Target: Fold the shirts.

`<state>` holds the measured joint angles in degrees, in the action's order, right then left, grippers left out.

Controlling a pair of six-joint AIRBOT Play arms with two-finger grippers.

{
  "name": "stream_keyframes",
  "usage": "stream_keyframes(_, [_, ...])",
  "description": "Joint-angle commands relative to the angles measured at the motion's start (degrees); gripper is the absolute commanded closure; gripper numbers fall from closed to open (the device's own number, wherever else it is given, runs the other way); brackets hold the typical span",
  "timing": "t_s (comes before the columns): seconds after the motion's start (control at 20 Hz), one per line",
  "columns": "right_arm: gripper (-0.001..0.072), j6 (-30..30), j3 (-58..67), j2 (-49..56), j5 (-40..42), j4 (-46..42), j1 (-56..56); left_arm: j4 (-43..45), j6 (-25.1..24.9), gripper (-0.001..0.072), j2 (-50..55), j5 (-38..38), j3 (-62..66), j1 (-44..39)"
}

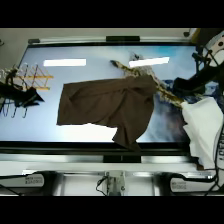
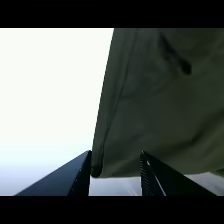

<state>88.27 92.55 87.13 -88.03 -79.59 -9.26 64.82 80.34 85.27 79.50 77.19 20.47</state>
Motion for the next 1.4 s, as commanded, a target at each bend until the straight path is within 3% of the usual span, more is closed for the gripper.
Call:
stream_keyframes(0.0, [0.026,-1.0,-9.9,-5.7,-2.7,-0.3,-1.6,0.3,-1.7,0.0319,-1.0,-1.1,-14.1,1.7])
stream_keyframes(0.2, [0.026,-1.1,-17.9,-8.9,0.1,6.5,-1.6,-10.6,-6.8,0.0309,-0.9,-12.5,-24.8,1.6])
stream_keyframes(0.3, [0.026,-1.1,-19.1,-8.9,0.3,6.5,-1.6,-12.0,-7.7,0.0309,-0.9,-15.3,-25.2,1.6])
stream_keyframes(0.85, [0.026,-1.1,-19.1,-8.9,1.3,6.4,-1.6,-12.2,-9.8,0.034,-0.5,-16.9,-25.4,-2.8])
stream_keyframes(0.95, [0.026,-1.1,-19.1,-8.9,1.3,6.4,-1.6,-12.2,-9.8,0.0518,-0.5,-17.1,-25.4,-2.9])
stream_keyframes(1.05, [0.026,-1.1,-19.1,-8.9,1.3,6.4,-1.6,-12.2,-9.8,0.0525,-0.5,-17.1,-25.4,-2.9])
stream_keyframes(1.15, [0.026,-1.1,-19.1,-8.9,1.3,6.4,-1.6,-12.2,-10.6,0.0677,-0.5,-16.6,-25.3,-2.9])
stream_keyframes(1.35, [0.026,-1.1,-19.1,-8.9,1.3,6.4,-1.6,-12.2,-10.9,0.0677,-1.1,-14.6,-22.3,-1.2])
